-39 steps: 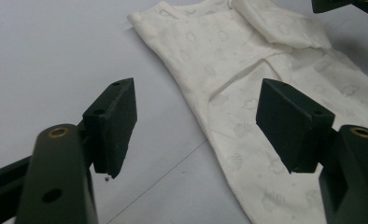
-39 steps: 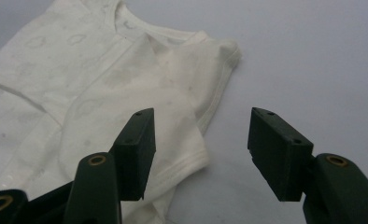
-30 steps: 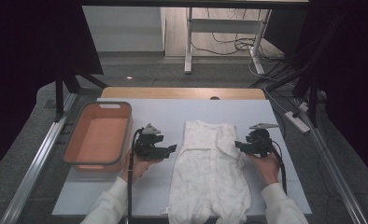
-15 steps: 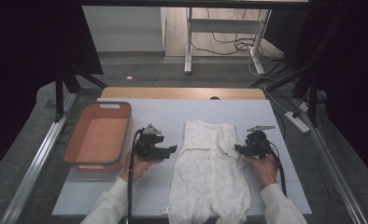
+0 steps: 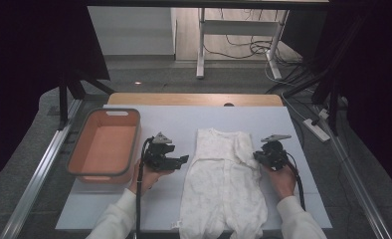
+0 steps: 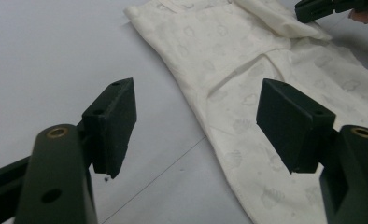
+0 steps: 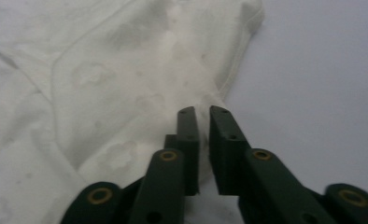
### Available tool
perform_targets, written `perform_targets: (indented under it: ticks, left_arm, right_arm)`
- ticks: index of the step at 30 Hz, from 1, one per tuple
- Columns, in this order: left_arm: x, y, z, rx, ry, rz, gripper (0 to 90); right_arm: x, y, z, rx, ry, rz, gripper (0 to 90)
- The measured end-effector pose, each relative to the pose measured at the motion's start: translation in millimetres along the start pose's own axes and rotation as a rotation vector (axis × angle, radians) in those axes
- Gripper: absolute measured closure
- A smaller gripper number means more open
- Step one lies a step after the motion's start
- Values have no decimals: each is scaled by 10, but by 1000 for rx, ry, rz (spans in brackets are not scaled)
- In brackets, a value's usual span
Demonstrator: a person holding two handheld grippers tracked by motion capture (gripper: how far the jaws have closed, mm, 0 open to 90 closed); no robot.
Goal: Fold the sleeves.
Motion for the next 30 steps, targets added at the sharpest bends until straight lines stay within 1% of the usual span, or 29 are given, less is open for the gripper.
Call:
perform_targets:
  ticks: [2,4,6,9,14,17,20,23,25,30]
  left_arm:
    - [-1,2,-1,0,1,0,290]
    - [-1,2,-1,2,0,0,290]
    - [0,2,-1,1,1,0,291]
    - [-1,-2,-1,0,1,0,291]
    - [-4,-4,-2,-1,2,0,291]
    - [-9,-5,-5,0,3,-1,291]
    - [-10,-7,-5,0,4,-1,291]
    - [-8,-7,-4,0,4,-1,291]
    - [-7,-6,-3,0,3,-1,291]
    - [-11,-6,-6,2,4,-2,291]
  right_arm:
    - [-2,-8,-1,-2,-1,-6,880]
    - [2,-11,5,-5,-13,-12,891]
    - [5,-11,6,-5,-11,-12,894]
    - [-2,-12,-1,-9,-6,-11,895]
    - [-48,-13,-42,-10,19,-12,895]
    - [-87,-13,-77,-3,39,-20,895]
    - [-126,-44,-132,-2,66,-27,896]
    - [-167,-92,-201,-12,95,-39,896]
    - [-196,-138,-248,-9,122,-52,896]
    - [-236,-239,-336,-12,159,-91,896]
Point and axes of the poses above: each handheld gripper's, and its own axes: x roughly forward along the jaws, z roughly out of its underside, y roughly to its right, the point moved 4 cm from there along x, roughly forward along the jaws, and after that the axes turned 13 degrees about y, right-handed, at the moved point
